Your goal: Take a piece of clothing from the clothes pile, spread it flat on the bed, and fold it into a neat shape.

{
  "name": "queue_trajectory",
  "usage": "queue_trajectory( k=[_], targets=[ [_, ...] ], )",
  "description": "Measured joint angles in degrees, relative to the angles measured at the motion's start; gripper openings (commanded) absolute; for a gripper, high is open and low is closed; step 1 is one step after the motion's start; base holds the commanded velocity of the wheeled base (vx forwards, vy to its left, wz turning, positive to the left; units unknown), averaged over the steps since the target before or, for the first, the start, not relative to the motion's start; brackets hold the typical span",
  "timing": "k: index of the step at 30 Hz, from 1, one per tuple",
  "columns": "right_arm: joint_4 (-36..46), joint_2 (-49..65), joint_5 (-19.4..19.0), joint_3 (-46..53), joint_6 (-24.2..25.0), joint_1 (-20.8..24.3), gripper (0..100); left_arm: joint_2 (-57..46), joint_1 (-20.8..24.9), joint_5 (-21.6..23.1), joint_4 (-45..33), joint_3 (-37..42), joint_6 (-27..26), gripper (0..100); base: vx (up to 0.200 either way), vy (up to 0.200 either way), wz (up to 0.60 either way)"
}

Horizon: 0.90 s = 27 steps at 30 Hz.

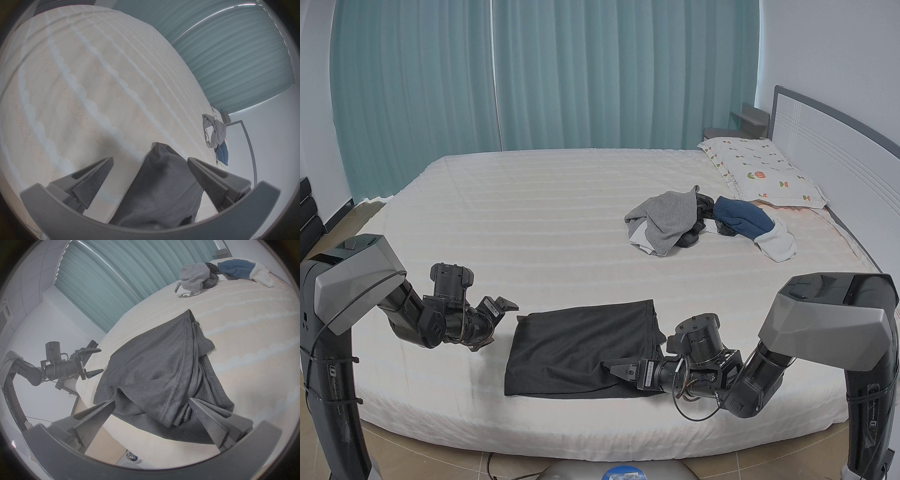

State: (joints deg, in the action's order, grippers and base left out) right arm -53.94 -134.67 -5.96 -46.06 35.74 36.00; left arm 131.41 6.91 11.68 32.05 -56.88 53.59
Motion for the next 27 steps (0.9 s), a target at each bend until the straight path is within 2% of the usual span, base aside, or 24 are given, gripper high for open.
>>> queue_trajectory(
  k=[13, 14, 27],
  targets=[
    [-0.02, 0.29, 0.00, 1.77, -0.02, -0.23, 100, 0.00, 0.00, 0.00, -0.17, -0.23, 0.00, 100, 0.000, 0.000, 0.00],
    [0.00, -0.09, 0.00, 1.63, -0.09, -0.22, 0, 0.00, 0.00, 0.00, -0.24, -0.28, -0.02, 100, 0.000, 0.000, 0.00],
    [0.05, 0.83, 0.09, 4.39, -0.68, -0.45, 0, 0.00, 0.00, 0.00, -0.33, -0.43, -0.02, 100, 0.000, 0.000, 0.00]
  ],
)
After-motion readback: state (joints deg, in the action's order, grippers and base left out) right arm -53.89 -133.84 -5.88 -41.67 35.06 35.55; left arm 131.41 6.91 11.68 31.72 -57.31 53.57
